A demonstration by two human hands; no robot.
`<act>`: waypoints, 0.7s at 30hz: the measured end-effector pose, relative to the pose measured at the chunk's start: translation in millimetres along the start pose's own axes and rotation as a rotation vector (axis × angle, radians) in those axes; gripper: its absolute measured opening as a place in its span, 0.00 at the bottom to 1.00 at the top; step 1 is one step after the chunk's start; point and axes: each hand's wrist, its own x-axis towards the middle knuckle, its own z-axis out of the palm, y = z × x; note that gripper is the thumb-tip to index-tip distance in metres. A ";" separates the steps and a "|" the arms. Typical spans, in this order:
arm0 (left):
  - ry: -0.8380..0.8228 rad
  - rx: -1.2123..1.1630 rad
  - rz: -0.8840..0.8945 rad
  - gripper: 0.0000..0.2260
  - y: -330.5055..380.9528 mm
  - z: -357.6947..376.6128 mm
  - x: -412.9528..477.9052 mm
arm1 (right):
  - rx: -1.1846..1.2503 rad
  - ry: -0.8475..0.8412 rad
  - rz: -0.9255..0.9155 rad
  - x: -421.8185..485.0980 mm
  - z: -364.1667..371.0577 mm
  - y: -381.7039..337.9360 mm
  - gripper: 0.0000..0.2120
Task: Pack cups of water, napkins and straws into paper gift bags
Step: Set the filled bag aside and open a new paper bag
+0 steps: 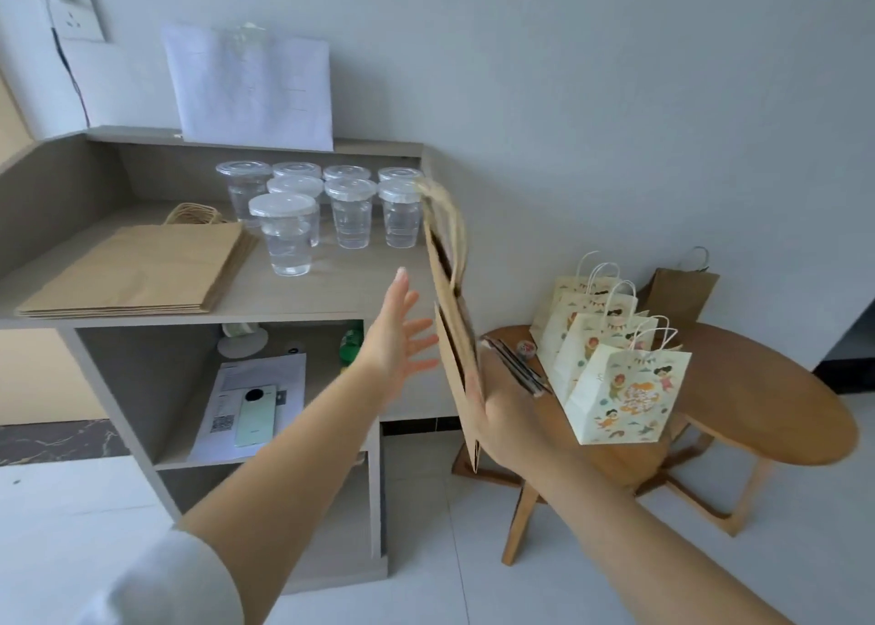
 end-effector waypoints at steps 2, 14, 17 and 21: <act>-0.062 0.045 -0.092 0.35 6.1 19.6 5.6 | -0.183 -0.058 -0.083 -14.3 -1.9 25.3 0.26; -0.049 0.373 0.082 0.09 -51.7 85.2 13.2 | 0.892 -0.300 0.627 -10.0 -49.7 52.6 0.42; -0.168 0.886 -0.059 0.11 -69.0 94.8 1.2 | 0.842 -0.112 0.635 7.6 -53.5 44.1 0.33; -0.313 0.531 0.120 0.10 -55.8 87.2 6.8 | 0.798 -0.019 0.602 14.6 -52.4 41.0 0.09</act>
